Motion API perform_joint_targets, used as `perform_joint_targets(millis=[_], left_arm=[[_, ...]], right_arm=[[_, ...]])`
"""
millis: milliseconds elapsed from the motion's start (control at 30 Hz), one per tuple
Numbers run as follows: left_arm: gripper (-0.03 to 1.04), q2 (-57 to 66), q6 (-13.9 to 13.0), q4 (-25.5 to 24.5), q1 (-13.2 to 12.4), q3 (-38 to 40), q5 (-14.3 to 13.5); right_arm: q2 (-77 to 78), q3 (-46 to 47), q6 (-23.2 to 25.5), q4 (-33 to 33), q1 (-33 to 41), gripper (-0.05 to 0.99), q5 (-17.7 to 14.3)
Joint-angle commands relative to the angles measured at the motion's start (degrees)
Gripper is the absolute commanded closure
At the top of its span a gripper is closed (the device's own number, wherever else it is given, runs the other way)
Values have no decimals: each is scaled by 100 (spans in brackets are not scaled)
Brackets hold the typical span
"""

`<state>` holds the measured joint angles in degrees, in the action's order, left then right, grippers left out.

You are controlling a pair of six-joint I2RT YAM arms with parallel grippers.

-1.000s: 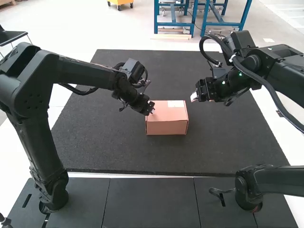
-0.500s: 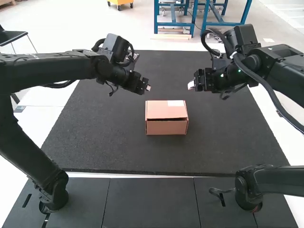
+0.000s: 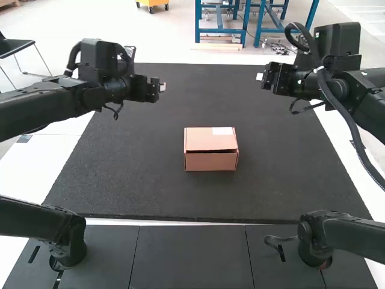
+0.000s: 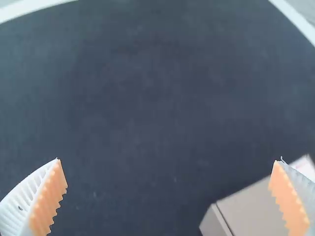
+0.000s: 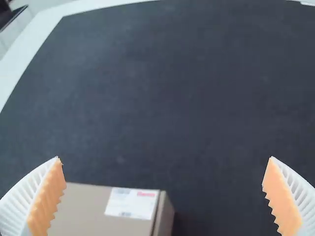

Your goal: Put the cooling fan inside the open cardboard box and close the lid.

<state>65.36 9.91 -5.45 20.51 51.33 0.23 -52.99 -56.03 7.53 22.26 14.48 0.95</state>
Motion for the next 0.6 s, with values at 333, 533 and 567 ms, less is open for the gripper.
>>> perform_joint_targets(millis=[333,533,567], left_arm=[[4,-2212,143,1872,-1287,-2742,601],[4,-2783,239,2294,-1735,-3349,961],[4,-2862,248,2382,-1823,-3437,1032]], right_arm=[[1221,1920,-709,-1690,-1413,2,133],[1907,3001,-744,-2973,-1167,2,151],[1924,3168,-735,-3202,-1123,2,63]])
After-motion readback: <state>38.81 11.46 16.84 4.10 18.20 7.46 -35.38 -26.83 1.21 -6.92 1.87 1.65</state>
